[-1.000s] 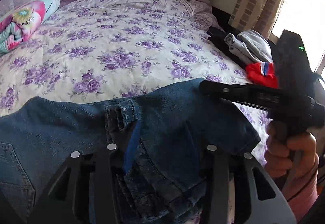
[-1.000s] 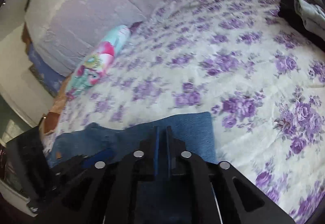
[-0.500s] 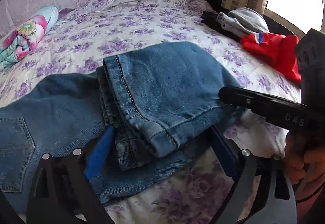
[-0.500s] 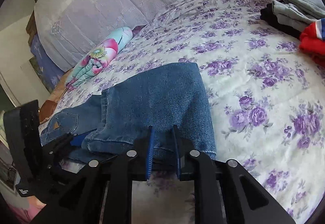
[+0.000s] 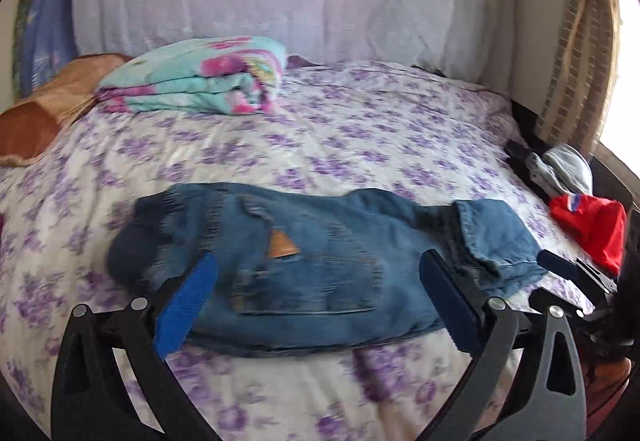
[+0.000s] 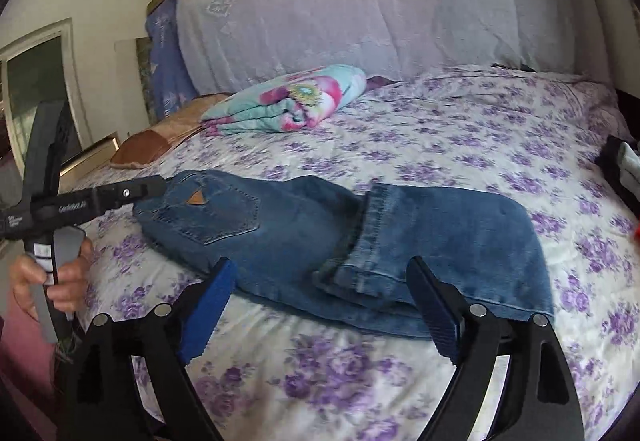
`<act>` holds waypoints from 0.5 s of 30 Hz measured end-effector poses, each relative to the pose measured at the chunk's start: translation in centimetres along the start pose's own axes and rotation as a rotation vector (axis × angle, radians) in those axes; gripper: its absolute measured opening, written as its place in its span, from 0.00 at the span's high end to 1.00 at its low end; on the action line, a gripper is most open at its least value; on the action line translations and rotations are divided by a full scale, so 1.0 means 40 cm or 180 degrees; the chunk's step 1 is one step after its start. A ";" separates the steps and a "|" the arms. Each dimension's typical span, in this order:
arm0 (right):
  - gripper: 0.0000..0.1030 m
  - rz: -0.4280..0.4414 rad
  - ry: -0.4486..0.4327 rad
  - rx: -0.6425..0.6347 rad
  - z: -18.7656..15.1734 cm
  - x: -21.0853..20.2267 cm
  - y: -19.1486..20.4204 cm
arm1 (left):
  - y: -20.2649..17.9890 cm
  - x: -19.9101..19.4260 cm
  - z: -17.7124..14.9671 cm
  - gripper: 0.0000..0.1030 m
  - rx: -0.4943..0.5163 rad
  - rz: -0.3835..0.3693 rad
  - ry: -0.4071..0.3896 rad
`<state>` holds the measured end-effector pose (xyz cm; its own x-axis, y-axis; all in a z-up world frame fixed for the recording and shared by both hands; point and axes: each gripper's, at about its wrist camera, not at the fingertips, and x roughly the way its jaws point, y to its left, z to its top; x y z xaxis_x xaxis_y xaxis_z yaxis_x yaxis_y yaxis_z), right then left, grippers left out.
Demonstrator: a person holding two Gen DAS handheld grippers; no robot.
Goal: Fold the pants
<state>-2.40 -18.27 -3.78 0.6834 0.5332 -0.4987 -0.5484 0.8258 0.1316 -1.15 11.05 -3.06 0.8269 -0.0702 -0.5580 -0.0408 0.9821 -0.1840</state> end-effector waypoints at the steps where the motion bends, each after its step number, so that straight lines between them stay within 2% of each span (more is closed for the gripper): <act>1: 0.14 0.0041 0.0031 -0.0040 0.001 0.010 0.021 | 0.037 -0.009 -0.002 0.04 -0.0089 0.0084 0.0010; 5: 0.14 0.0175 0.0184 -0.0235 -0.006 0.060 0.109 | 0.156 -0.023 -0.022 0.04 -0.0438 0.0382 0.0061; 9: 0.14 0.0153 0.0214 -0.0435 -0.010 0.081 0.180 | 0.202 0.000 -0.035 0.04 -0.0480 0.0687 0.0183; 12: 0.10 0.0105 0.0137 -0.0593 0.002 0.100 0.225 | 0.224 0.026 -0.038 0.04 -0.0494 0.0708 0.0300; 15: 0.10 0.0069 0.0061 -0.0784 0.019 0.122 0.273 | 0.246 0.050 -0.036 0.04 -0.0586 0.0566 0.0359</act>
<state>-4.69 -6.50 -4.11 0.6621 0.5448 -0.5145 -0.6654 0.7433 -0.0693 -0.73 20.33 -7.16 0.7303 0.0714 -0.6794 -0.2895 0.9331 -0.2132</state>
